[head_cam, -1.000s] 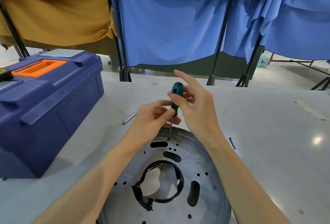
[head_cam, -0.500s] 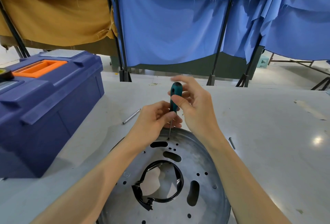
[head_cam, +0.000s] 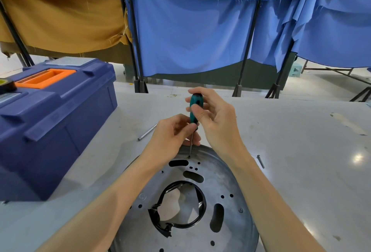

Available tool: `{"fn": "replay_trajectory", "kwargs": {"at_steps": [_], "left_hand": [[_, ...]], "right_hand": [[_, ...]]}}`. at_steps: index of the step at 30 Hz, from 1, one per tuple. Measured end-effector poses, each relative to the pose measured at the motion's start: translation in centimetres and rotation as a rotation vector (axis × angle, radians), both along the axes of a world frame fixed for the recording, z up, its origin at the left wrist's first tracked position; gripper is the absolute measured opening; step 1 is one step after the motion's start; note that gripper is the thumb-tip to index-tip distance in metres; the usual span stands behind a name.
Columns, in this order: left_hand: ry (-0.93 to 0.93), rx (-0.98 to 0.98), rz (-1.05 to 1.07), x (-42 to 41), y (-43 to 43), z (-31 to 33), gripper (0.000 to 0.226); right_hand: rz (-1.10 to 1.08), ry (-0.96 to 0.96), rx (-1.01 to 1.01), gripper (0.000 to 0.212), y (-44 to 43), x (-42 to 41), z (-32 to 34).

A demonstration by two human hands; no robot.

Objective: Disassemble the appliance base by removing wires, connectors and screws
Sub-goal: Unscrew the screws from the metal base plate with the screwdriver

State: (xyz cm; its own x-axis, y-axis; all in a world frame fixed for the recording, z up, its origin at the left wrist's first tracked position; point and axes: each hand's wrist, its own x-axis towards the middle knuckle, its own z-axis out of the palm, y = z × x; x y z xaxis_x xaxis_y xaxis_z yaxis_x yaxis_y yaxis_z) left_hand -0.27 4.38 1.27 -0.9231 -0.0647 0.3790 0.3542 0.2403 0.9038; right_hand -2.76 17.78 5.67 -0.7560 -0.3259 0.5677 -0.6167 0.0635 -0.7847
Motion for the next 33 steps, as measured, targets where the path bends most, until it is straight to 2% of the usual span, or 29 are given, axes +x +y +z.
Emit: {"fn": "replay_trajectory", "kwargs": {"at_steps": [1,4,6,8,11,14,16,19,22,26,28,31,33], "left_hand": [[0.007,-0.003,0.013,-0.02,-0.03,0.02,0.005],[0.007,0.009,0.026,0.10,-0.05,0.03,0.014],[0.010,-0.012,0.002,0.27,0.07,0.14,0.006],[0.009,-0.046,-0.009,0.33,0.19,0.14,0.017],[-0.002,-0.075,0.018,0.28,0.26,0.13,0.019],[0.019,-0.085,0.053,0.12,0.20,0.08,0.004],[0.022,-0.082,0.064,0.15,0.07,0.02,0.016],[-0.006,-0.153,0.007,0.38,0.12,0.09,0.008],[-0.048,-0.116,-0.051,0.62,0.43,0.15,0.027],[-0.018,-0.100,-0.036,0.66,0.35,0.35,0.017],[0.006,-0.124,0.014,0.51,0.23,0.24,0.005],[0.006,-0.146,0.066,0.52,0.31,0.30,0.020],[0.003,-0.126,0.041,0.62,0.32,0.36,0.012]], "right_hand": [[-0.011,0.004,0.006,0.035,-0.04,-0.03,-0.04],[-0.062,0.012,-0.002,0.043,0.02,-0.32,-0.14],[-0.071,-0.002,-0.014,0.047,0.17,-0.46,-0.09],[-0.080,-0.005,-0.002,0.052,0.28,-0.52,-0.01],[-0.041,-0.011,0.000,0.046,0.25,-0.35,0.01],[-0.022,-0.027,-0.012,0.032,0.13,-0.19,-0.01],[-0.056,-0.016,-0.007,0.036,0.13,-0.29,-0.06],[-0.066,-0.021,-0.010,0.049,0.14,-0.26,0.05],[-0.064,-0.021,-0.023,0.046,0.46,-0.25,0.23],[-0.007,-0.017,-0.028,0.039,0.43,-0.01,0.31],[-0.010,-0.011,-0.005,0.032,0.07,0.05,0.19],[-0.078,-0.004,0.011,0.039,-0.06,-0.16,0.06],[-0.091,-0.020,-0.012,0.048,0.18,-0.24,0.16]]}}
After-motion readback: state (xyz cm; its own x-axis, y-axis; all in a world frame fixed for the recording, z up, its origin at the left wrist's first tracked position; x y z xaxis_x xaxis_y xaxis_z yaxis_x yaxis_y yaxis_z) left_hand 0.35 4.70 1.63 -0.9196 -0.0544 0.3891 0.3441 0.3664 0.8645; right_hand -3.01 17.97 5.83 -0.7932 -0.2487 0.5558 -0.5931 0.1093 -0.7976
